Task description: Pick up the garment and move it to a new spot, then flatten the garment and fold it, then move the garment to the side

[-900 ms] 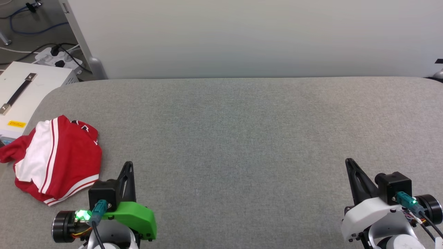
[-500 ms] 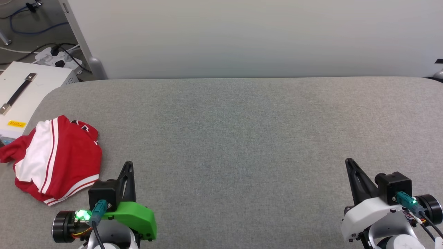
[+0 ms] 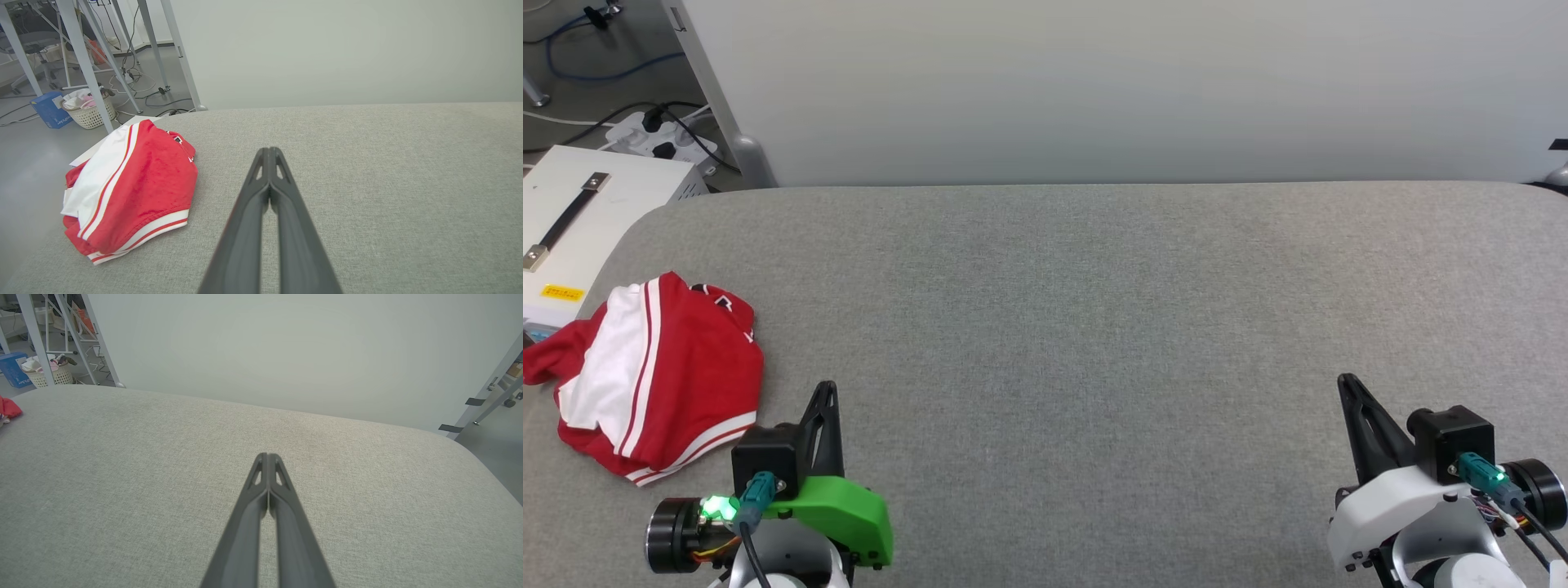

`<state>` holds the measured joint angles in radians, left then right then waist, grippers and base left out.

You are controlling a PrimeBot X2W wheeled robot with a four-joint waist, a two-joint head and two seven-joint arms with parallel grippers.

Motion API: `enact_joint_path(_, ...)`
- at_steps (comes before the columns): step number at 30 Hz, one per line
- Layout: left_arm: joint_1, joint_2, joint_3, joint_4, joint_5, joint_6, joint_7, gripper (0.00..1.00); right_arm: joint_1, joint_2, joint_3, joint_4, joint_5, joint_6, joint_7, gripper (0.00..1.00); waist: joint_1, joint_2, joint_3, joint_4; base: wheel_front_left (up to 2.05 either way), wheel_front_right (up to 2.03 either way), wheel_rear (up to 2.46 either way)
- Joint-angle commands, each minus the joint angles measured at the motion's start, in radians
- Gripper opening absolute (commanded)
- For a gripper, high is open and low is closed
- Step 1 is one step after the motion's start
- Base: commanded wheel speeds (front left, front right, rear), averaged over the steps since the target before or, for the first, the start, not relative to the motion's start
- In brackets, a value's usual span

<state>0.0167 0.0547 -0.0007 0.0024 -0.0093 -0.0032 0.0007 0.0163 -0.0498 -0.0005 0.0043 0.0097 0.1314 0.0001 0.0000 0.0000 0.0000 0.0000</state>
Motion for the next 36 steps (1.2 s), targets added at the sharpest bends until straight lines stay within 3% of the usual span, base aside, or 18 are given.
enact_joint_path(1,-0.017,-0.005,0.001,-0.002,0.009,0.003,-0.001,0.00,-0.016,0.000,0.000,-0.004,-0.010,-0.001,0.000,0.00,0.0000,0.0000,0.000,0.000,0.00,0.00,0.00)
enact_joint_path(15,-0.017,-0.005,0.001,-0.002,0.009,0.003,-0.001,0.00,-0.016,0.000,0.000,-0.004,-0.010,-0.001,0.000,0.00,0.0000,0.0000,0.000,0.000,0.00,0.00,0.00)
enact_joint_path(16,0.000,0.000,0.000,0.000,0.000,0.000,0.000,1.00,0.000,0.000,0.000,0.000,0.000,0.000,0.000,1.00,0.0000,0.0000,0.000,0.000,0.00,0.00,0.00)
enact_joint_path(36,-0.007,0.000,-0.011,-0.009,-0.020,0.019,-0.037,1.00,0.003,0.000,-0.026,-0.018,0.056,0.000,-0.037,1.00,0.0000,0.0000,0.004,0.000,0.00,0.00,0.00)
